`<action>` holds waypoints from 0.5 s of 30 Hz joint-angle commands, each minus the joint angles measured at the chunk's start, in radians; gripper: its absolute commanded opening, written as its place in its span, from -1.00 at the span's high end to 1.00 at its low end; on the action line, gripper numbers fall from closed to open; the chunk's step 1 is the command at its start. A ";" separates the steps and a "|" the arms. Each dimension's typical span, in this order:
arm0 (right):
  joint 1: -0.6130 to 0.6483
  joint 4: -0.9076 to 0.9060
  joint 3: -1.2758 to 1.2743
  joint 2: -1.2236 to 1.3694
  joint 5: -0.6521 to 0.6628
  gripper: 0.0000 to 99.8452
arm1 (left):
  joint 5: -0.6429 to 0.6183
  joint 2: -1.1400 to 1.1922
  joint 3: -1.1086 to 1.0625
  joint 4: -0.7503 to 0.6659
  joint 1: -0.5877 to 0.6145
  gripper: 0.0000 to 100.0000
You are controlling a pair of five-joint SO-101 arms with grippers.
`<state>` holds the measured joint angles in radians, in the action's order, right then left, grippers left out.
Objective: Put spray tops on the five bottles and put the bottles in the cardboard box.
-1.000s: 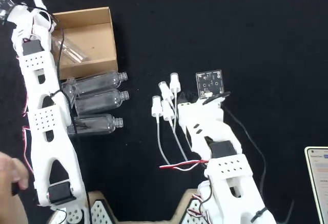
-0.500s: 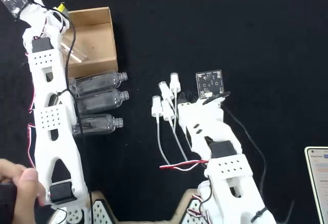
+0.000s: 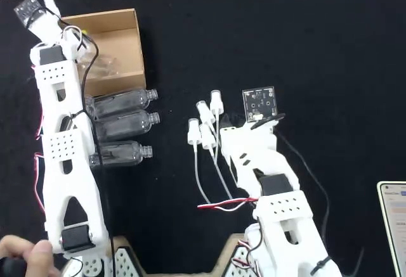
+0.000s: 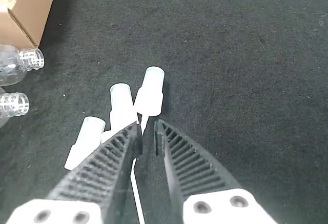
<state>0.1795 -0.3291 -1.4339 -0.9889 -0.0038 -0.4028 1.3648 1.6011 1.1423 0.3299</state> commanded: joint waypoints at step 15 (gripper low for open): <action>-0.018 0.023 0.007 -0.021 -0.005 0.89 | -0.072 -0.035 0.064 0.054 -0.193 0.61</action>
<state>0.1795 -0.3291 -1.4339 -0.9889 -0.0038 -0.4718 1.3633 1.6088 1.2236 0.1765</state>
